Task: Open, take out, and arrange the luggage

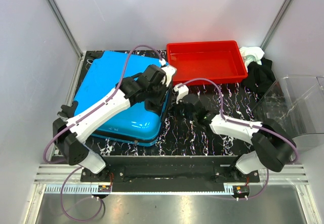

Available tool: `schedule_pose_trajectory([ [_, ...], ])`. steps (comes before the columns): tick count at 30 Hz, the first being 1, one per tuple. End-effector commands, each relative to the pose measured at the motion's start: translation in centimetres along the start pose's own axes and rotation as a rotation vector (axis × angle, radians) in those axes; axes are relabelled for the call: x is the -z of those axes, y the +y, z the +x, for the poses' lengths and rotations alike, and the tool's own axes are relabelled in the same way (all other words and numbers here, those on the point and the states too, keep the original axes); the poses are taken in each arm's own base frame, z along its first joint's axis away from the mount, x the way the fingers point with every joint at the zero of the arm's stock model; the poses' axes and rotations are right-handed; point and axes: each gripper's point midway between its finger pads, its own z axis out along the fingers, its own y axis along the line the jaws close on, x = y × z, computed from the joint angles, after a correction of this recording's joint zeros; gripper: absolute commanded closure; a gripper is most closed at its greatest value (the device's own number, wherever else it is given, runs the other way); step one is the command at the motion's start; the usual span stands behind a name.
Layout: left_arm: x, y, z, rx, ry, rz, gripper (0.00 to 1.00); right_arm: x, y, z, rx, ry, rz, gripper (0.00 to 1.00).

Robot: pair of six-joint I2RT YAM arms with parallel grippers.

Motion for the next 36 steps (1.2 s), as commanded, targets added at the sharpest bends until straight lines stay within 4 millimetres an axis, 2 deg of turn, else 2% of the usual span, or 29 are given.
schedule_pose_trajectory([
  [1,5.9,0.2,6.4,-0.204,0.182,0.085,1.00,-1.0,-5.5,-4.2,-0.011,-0.106,0.191,1.00],
  [5,7.9,0.6,7.9,-0.234,0.205,0.097,1.00,-1.7,-6.1,-5.8,-0.043,-0.137,0.186,1.00],
  [10,10.0,0.4,10.9,-0.272,0.274,0.157,1.00,-2.8,-7.2,-6.4,-0.055,-0.140,0.187,1.00],
  [13,11.1,1.2,12.5,-0.332,0.299,0.159,1.00,-3.1,-8.0,-6.9,-0.051,-0.144,0.184,1.00],
  [18,12.7,2.5,14.6,-0.461,0.306,0.164,1.00,-3.5,-8.3,-7.7,0.037,-0.143,0.140,1.00],
  [22,13.5,2.1,15.9,-0.584,0.289,0.255,1.00,-3.9,-7.8,-8.6,0.169,-0.158,0.055,1.00],
  [26,14.1,1.7,16.1,-0.656,0.252,0.304,1.00,-4.9,-7.7,-9.0,0.299,-0.134,0.028,1.00],
  [27,14.5,1.5,16.2,-0.670,0.235,0.322,1.00,-5.1,-7.5,-9.8,0.323,-0.141,0.015,1.00],
  [29,14.8,1.0,16.4,-0.708,0.208,0.364,1.00,-5.9,-6.7,-9.8,0.386,-0.134,-0.050,1.00],
  [30,14.9,0.7,16.4,-0.715,0.190,0.384,1.00,-6.1,-6.3,-10.8,0.411,-0.152,-0.069,1.00],
  [31,14.7,0.8,16.5,-0.718,0.184,0.378,1.00,-6.4,-5.9,-10.9,0.418,-0.154,-0.094,1.00],
  [33,14.1,1.4,16.0,-0.707,0.178,0.325,1.00,-7.0,-6.0,-11.5,0.414,-0.159,-0.095,1.00],
  [36,13.9,1.3,14.8,-0.660,0.148,0.293,1.00,-7.1,-5.4,-11.2,0.414,-0.153,-0.134,1.00],
])
